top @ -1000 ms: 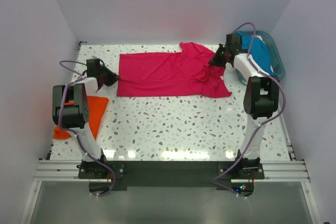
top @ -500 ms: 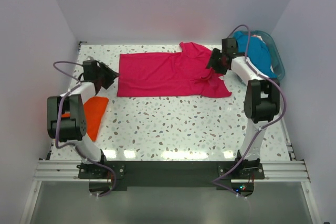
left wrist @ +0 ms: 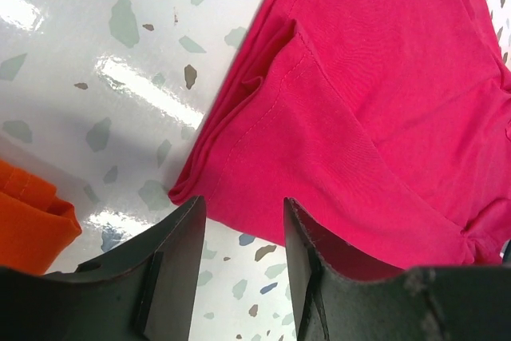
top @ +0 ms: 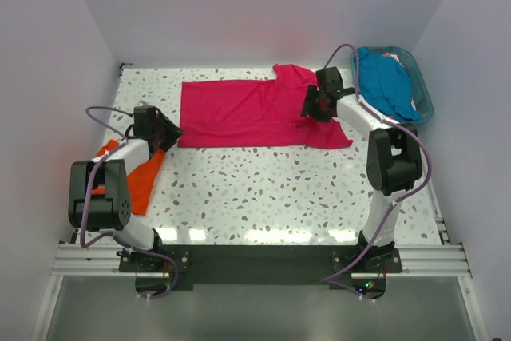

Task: Fold and stack the t-shirts
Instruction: Fold the tshirt

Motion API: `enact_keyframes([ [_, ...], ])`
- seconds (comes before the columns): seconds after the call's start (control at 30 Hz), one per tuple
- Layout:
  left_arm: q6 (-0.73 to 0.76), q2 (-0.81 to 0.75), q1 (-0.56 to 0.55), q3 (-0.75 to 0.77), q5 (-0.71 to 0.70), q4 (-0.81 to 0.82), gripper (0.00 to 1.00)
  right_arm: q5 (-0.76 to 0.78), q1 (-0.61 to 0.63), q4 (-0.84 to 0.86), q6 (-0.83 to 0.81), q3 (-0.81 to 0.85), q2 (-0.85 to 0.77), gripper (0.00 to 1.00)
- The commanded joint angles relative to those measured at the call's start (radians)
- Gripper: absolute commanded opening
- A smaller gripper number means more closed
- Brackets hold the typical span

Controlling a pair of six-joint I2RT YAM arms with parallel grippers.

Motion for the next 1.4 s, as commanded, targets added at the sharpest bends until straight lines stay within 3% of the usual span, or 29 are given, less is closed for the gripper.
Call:
enact_keyframes([
  [0.0,0.008,-0.029,-0.008,-0.01,-0.011,0.016,0.48,0.056,0.006,0.026,0.002,0.026,0.039,0.5],
  [0.07,0.009,-0.027,-0.009,-0.007,-0.009,0.017,0.47,0.059,0.011,0.021,0.0,0.038,0.06,0.44],
  [0.33,0.016,-0.026,-0.011,-0.008,-0.005,0.019,0.47,0.082,0.029,0.0,-0.009,0.124,0.131,0.38],
  [0.43,0.017,-0.021,-0.011,-0.01,-0.006,0.02,0.47,0.095,0.034,0.006,-0.009,0.138,0.137,0.26],
  [0.47,0.016,-0.019,-0.011,-0.01,-0.006,0.02,0.47,0.096,0.034,0.006,-0.01,0.148,0.14,0.17],
  [0.63,0.016,-0.012,-0.011,-0.01,-0.003,0.025,0.46,0.105,0.041,0.003,-0.019,0.194,0.168,0.0],
  [1.37,0.013,0.007,-0.012,-0.024,0.008,0.034,0.39,0.082,0.106,-0.046,-0.128,0.469,0.333,0.0],
])
